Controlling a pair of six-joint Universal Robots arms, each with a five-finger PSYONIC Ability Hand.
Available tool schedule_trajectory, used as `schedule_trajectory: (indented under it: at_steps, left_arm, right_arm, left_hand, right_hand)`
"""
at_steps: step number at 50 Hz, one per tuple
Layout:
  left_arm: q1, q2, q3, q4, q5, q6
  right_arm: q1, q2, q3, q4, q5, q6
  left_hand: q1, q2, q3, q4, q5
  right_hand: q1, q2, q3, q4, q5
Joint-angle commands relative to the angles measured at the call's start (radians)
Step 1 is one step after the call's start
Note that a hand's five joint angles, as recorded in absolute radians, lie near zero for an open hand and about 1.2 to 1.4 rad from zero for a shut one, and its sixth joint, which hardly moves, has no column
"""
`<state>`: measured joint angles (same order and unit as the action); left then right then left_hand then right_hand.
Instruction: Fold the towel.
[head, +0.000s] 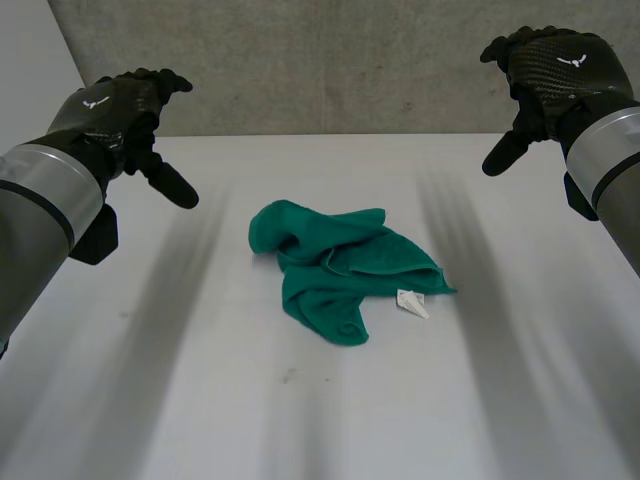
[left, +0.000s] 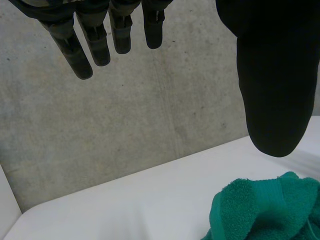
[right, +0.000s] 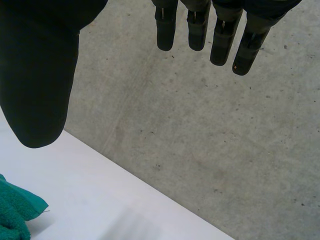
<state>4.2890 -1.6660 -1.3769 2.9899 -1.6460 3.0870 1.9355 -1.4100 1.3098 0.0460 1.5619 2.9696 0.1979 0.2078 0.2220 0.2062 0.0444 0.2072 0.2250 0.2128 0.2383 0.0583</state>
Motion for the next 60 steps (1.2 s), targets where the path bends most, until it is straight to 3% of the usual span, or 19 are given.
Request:
schedule_trajectory:
  at_steps: [1, 8, 13, 19, 26, 33, 34, 36, 38, 39, 40, 42, 47, 56, 60]
  left_arm:
    - [-0.023, -0.043, -0.017, 0.007, 0.002, 0.008]
    - [-0.064, -0.165, -0.017, 0.107, -0.001, 0.018]
    - [-0.077, -0.273, 0.013, 0.188, 0.003, 0.038]
    - [-0.086, -0.431, 0.104, 0.218, 0.032, 0.137]
    - [-0.090, -0.537, 0.147, 0.224, 0.088, 0.167]
    - [-0.090, -0.630, 0.191, 0.235, 0.106, 0.168]
    - [-0.092, -0.632, 0.194, 0.238, 0.106, 0.167]
    - [-0.090, -0.629, 0.194, 0.244, 0.104, 0.162]
    - [-0.092, -0.617, 0.190, 0.262, 0.101, 0.159]
    - [-0.092, -0.609, 0.187, 0.264, 0.100, 0.159]
    - [-0.094, -0.597, 0.185, 0.265, 0.100, 0.159]
    - [-0.094, -0.546, 0.176, 0.264, 0.097, 0.162]
    - [-0.087, -0.404, 0.130, 0.265, 0.091, 0.162]
    - [-0.068, -0.140, 0.059, 0.256, 0.051, 0.162]
    - [-0.052, 0.001, 0.015, 0.215, 0.046, 0.162]
  right_arm:
    - [-0.001, 0.009, -0.003, 0.005, -0.026, -0.040]
    - [0.000, 0.091, 0.002, 0.043, -0.036, -0.207]
    - [0.031, 0.147, -0.011, 0.071, -0.034, -0.219]
    - [0.059, 0.255, -0.029, 0.072, -0.040, -0.092]
    - [0.059, 0.405, -0.057, 0.058, -0.060, 0.097]
    - [0.057, 0.548, -0.101, 0.057, -0.097, 0.143]
    - [0.057, 0.560, -0.106, 0.055, -0.097, 0.144]
    - [0.057, 0.572, -0.110, 0.046, -0.097, 0.146]
    - [0.056, 0.571, -0.109, 0.002, -0.103, 0.147]
    - [0.056, 0.568, -0.107, -0.020, -0.108, 0.147]
    - [0.054, 0.563, -0.101, -0.043, -0.111, 0.147]
    - [0.049, 0.519, -0.083, -0.100, -0.106, 0.147]
    - [0.014, 0.326, -0.020, -0.147, -0.102, 0.137]
    - [-0.081, 0.017, -0.021, -0.124, -0.117, 0.111]
    - [-0.110, -0.104, -0.024, -0.059, -0.140, 0.011]
  left_hand:
    - [-0.023, -0.032, -0.047, -0.031, -0.044]
    - [-0.011, -0.021, -0.035, -0.019, -0.032]
    - [0.016, 0.006, -0.009, 0.007, -0.006]
    - [0.024, 0.015, 0.000, 0.016, 0.003]
    - [0.048, 0.038, 0.024, 0.040, 0.027]
    - [0.364, 0.355, 0.340, 0.356, 0.343]
    - [0.536, 0.527, 0.512, 0.528, 0.515]
    - [0.702, 0.692, 0.678, 0.693, 0.681]
    - [0.933, 0.923, 0.909, 0.925, 0.912]
    - [0.996, 0.986, 0.971, 0.987, 0.974]
    - [1.066, 1.056, 1.042, 1.058, 1.045]
    - [1.198, 1.188, 1.174, 1.189, 1.177]
    - [1.198, 1.188, 1.174, 1.190, 1.177]
    - [1.198, 1.188, 1.174, 1.190, 1.177]
    - [1.198, 1.188, 1.174, 1.190, 1.177]
  right_hand:
    - [-0.033, -0.050, -0.038, -0.064, -0.058]
    - [-0.033, -0.050, -0.038, -0.064, -0.058]
    - [-0.033, -0.050, -0.038, -0.064, -0.058]
    - [-0.033, -0.050, -0.038, -0.064, -0.058]
    - [-0.033, -0.050, -0.038, -0.064, -0.058]
    - [-0.033, -0.050, -0.038, -0.064, -0.058]
    - [-0.033, -0.050, -0.038, -0.064, -0.058]
    - [0.193, 0.176, 0.188, 0.162, 0.168]
    - [0.900, 0.882, 0.894, 0.868, 0.874]
    - [1.173, 1.155, 1.167, 1.142, 1.147]
    - [1.189, 1.171, 1.183, 1.158, 1.163]
    - [1.189, 1.171, 1.183, 1.158, 1.163]
    - [1.189, 1.171, 1.183, 1.158, 1.163]
    - [1.189, 1.171, 1.183, 1.158, 1.163]
    - [1.189, 1.171, 1.183, 1.158, 1.163]
